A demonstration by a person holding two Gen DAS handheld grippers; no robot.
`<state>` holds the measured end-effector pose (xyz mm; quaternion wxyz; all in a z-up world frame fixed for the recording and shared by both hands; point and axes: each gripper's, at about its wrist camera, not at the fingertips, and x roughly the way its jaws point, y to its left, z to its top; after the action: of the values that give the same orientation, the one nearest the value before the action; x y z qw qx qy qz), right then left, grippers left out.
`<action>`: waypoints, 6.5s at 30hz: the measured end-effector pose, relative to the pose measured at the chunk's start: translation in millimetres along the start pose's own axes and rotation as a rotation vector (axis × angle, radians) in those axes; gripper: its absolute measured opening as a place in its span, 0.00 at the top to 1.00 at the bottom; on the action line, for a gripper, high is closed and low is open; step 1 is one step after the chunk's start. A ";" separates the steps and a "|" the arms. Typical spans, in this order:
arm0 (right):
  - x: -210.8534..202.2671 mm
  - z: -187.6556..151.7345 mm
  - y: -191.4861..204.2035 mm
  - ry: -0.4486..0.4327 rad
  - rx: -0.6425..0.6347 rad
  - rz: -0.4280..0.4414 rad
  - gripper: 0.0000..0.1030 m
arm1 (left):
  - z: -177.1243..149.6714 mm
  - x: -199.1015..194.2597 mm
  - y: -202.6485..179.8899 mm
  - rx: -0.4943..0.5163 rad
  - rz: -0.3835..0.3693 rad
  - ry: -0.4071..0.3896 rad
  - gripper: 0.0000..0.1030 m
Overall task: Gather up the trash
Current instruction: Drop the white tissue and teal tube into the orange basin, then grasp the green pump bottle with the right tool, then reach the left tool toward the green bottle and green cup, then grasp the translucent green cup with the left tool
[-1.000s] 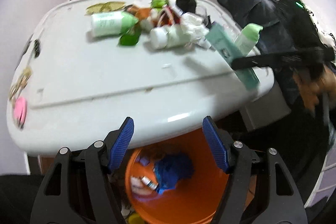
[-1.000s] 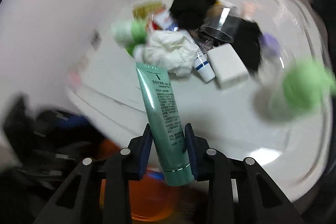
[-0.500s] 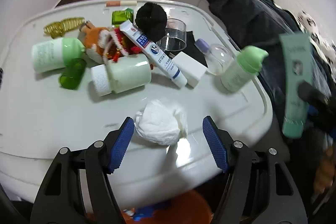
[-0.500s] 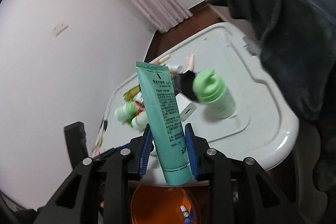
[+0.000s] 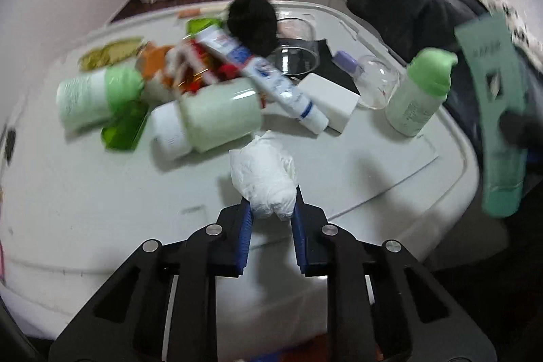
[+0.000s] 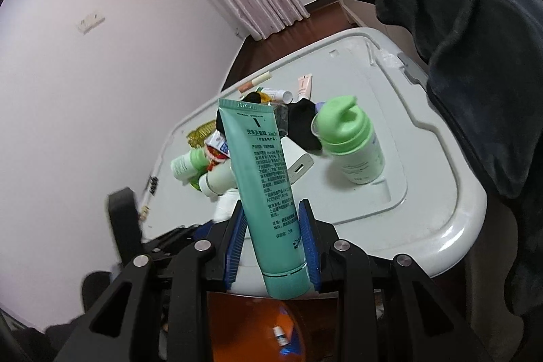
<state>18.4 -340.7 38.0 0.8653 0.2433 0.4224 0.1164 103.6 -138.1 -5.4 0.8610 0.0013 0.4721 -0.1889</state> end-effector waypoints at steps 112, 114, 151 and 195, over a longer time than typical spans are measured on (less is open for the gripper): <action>63.3 -6.9 53.6 0.032 -0.105 -0.160 0.52 | 110.3 70.1 90.8 1.156 0.294 0.228 0.30; 64.2 -7.2 52.5 0.037 -0.097 -0.156 0.52 | 104.8 70.9 89.0 1.239 0.333 0.210 0.30; 49.9 -15.8 63.2 0.005 -0.104 -0.101 0.52 | 58.0 26.7 88.2 0.417 0.300 0.298 1.00; 40.6 -20.4 71.6 -0.006 -0.138 -0.061 0.54 | 14.4 -34.2 82.0 -0.093 0.181 0.046 0.50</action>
<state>27.6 -256.4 37.1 0.8845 0.1703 0.4179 0.1181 125.5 -53.6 16.0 0.8626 0.0082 0.4980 -0.0882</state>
